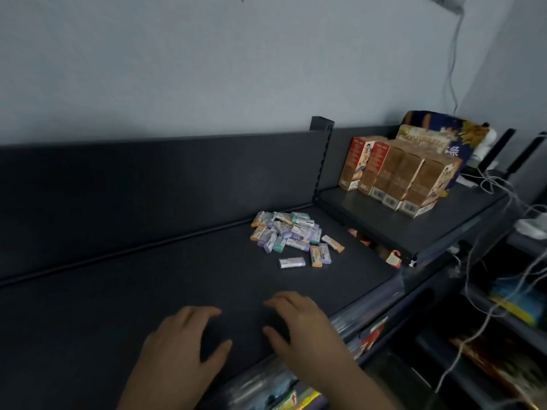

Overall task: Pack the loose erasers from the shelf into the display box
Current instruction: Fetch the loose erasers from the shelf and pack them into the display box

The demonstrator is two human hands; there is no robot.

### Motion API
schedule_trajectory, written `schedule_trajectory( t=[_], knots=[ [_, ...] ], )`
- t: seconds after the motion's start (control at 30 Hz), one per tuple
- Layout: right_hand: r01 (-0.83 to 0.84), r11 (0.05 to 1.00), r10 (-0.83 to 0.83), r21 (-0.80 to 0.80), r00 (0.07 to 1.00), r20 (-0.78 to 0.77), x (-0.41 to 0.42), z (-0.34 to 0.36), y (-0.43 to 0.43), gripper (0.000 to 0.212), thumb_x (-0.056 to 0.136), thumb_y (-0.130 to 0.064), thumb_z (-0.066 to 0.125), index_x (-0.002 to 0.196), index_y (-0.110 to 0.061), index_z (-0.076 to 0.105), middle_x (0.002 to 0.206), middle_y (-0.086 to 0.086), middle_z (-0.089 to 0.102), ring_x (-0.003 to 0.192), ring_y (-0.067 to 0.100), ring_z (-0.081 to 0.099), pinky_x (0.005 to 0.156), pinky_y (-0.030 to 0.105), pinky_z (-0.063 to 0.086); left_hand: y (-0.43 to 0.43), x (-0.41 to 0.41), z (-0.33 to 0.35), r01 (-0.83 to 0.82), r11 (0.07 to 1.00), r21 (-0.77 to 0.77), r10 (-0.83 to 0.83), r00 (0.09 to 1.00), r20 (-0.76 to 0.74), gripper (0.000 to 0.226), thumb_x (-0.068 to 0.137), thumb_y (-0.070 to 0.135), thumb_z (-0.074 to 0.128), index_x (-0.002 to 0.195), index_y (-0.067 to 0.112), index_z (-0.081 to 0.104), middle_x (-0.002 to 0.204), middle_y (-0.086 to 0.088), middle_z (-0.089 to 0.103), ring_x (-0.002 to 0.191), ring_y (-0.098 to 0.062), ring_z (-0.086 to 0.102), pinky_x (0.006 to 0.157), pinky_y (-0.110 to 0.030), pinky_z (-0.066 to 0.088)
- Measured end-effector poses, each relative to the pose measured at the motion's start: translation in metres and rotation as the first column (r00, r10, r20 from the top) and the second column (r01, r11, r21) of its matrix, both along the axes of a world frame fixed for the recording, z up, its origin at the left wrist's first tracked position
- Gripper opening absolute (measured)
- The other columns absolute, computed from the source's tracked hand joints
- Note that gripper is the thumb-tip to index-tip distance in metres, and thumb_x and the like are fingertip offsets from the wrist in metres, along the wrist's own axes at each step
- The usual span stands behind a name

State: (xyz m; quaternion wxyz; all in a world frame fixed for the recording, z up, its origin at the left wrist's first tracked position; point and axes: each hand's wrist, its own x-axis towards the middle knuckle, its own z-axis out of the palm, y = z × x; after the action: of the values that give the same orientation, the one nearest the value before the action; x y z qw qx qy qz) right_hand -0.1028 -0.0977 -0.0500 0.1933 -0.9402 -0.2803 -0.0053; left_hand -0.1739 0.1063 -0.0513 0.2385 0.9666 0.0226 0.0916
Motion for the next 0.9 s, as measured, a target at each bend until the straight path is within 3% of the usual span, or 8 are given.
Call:
schedule_trajectory(
  t=[0.07,0.23,0.4,0.57,0.67,0.73,0.8,0.9],
  knots=[
    [0.003,1.000,-0.003,0.011,1.000,0.008,0.017,0.000,-0.016,0.042,0.093,-0.044,0.049,0.134,-0.034,0.045,0.137,-0.016,0.040,0.124,0.010,0.039,0.104,0.030,0.037,-0.017,0.019,0.002,0.049,0.999,-0.015,-0.049,0.999,-0.002,0.054,0.079,0.067,0.048,0.128,0.047,0.040,0.129,0.027,0.041,0.116,0.001,0.043,0.097,-0.025,0.040],
    [0.014,0.998,-0.013,0.057,1.000,-0.014,0.053,0.000,-0.058,0.043,0.094,-0.045,0.050,0.136,-0.037,0.043,0.140,-0.020,0.038,0.128,0.005,0.035,0.108,0.026,0.034,-0.060,0.058,0.003,0.069,0.998,-0.004,-0.069,0.997,-0.037,0.078,0.057,0.077,0.015,0.127,0.050,0.038,0.125,0.031,0.039,0.115,0.002,0.044,0.095,-0.020,0.038],
    [-0.044,0.998,0.047,0.052,0.997,-0.065,0.091,-0.005,-0.100,0.048,0.093,-0.046,0.050,0.139,-0.040,0.037,0.144,-0.024,0.032,0.132,0.001,0.028,0.110,0.022,0.027,-0.100,0.092,0.003,0.017,1.000,0.006,-0.017,0.999,-0.037,0.050,0.083,0.066,0.045,0.129,0.049,0.037,0.127,0.030,0.038,0.115,0.002,0.042,0.096,-0.019,0.036],
    [-0.172,0.985,0.173,0.025,0.979,-0.103,0.124,-0.010,-0.133,0.050,0.092,-0.048,0.047,0.140,-0.041,0.035,0.145,-0.025,0.029,0.133,0.002,0.028,0.111,0.022,0.027,-0.137,0.115,0.003,-0.097,0.995,0.002,0.097,0.994,-0.043,0.044,0.085,0.058,0.052,0.126,0.047,0.041,0.118,0.030,0.041,0.110,0.003,0.043,0.096,-0.021,0.039],
    [-0.178,0.984,0.178,0.002,0.983,-0.048,0.145,-0.012,-0.144,0.051,0.084,-0.053,0.038,0.133,-0.040,0.042,0.137,-0.019,0.043,0.124,0.010,0.044,0.100,0.031,0.044,-0.163,0.132,0.004,-0.113,0.993,0.018,0.113,0.993,-0.042,0.043,0.087,0.057,0.051,0.127,0.047,0.039,0.119,0.029,0.041,0.110,0.002,0.043,0.096,-0.022,0.039],
    [-0.147,0.988,0.145,0.038,0.989,0.034,0.158,-0.008,-0.150,0.042,0.084,-0.048,0.045,0.125,-0.037,0.047,0.131,-0.015,0.049,0.115,0.015,0.053,0.089,0.034,0.051,-0.178,0.144,0.005,-0.136,0.991,0.006,0.136,0.990,-0.029,0.043,0.087,0.056,0.052,0.127,0.046,0.040,0.122,0.029,0.041,0.111,0.003,0.044,0.096,-0.020,0.040],
    [-0.138,0.990,0.136,0.020,0.988,0.076,0.171,-0.004,-0.153,0.041,0.091,-0.042,0.050,0.132,-0.037,0.042,0.144,-0.014,0.035,0.125,0.015,0.043,0.097,0.035,0.046,-0.190,0.156,0.005,-0.164,0.986,0.007,0.165,0.986,-0.025,0.044,0.088,0.054,0.053,0.129,0.046,0.039,0.125,0.027,0.039,0.112,0.002,0.045,0.094,-0.017,0.040],
    [-0.119,0.992,0.120,-0.029,0.992,0.039,0.190,-0.005,-0.157,0.056,0.097,-0.039,0.044,0.148,-0.035,0.020,0.158,-0.014,0.009,0.139,0.016,0.024,0.108,0.033,0.036,-0.200,0.173,0.001,-0.195,0.980,0.048,0.196,0.981,-0.012,0.053,0.090,0.050,0.051,0.139,0.043,0.032,0.132,0.022,0.035,0.113,-0.001,0.045,0.090,-0.017,0.041]
  ],
)
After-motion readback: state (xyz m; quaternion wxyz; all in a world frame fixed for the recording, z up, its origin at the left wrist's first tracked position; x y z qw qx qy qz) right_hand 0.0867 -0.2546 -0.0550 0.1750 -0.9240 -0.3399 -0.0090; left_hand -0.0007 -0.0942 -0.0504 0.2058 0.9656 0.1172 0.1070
